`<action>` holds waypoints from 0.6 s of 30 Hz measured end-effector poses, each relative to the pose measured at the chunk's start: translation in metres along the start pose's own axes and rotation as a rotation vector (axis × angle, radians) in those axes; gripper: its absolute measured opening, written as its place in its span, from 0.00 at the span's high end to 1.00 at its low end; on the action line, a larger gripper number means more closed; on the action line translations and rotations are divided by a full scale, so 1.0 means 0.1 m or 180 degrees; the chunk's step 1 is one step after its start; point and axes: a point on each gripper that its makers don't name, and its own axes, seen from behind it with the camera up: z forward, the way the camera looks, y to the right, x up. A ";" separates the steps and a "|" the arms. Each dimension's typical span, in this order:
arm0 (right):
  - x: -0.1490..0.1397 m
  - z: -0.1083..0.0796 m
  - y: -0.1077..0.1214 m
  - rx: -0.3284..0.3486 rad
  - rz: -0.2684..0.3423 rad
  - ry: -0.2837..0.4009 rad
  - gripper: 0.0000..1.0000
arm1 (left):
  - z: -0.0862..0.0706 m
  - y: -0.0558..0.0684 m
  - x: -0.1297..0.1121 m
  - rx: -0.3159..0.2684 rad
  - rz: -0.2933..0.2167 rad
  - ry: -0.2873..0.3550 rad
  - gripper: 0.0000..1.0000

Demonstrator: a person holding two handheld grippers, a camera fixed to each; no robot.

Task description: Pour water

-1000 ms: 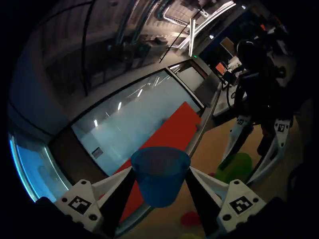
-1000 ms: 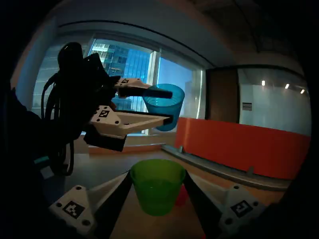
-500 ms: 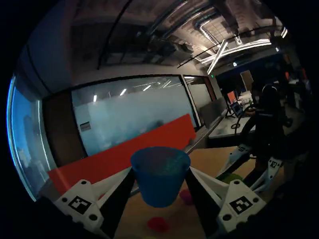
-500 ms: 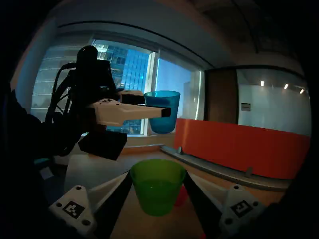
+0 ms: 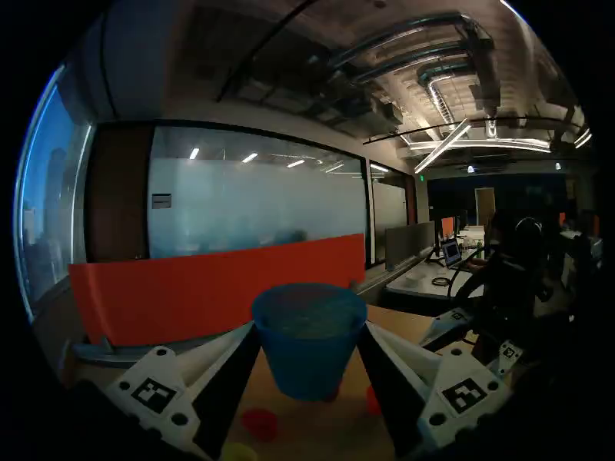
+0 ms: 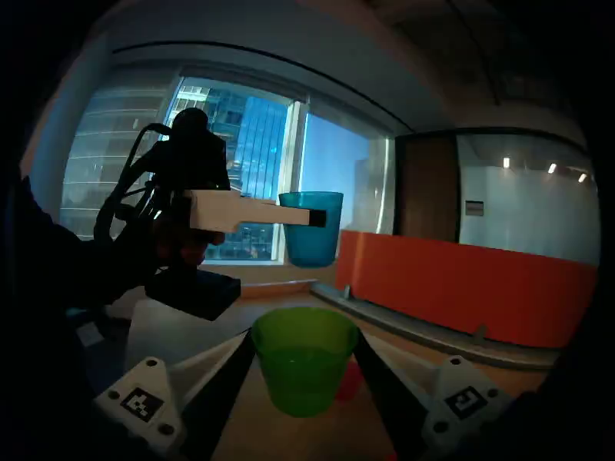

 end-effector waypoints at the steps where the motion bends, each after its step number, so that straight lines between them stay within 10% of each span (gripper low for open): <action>1: 0.00 0.00 0.00 0.0002 0.0007 -0.0001 0.09 | -0.01 -0.01 -0.01 0.0007 -0.0005 -0.0002 0.17; 18: -0.09 -0.05 0.10 -0.0043 0.0039 -0.0120 0.09 | -0.24 -0.16 -0.49 0.0089 -0.0045 -0.0180 0.17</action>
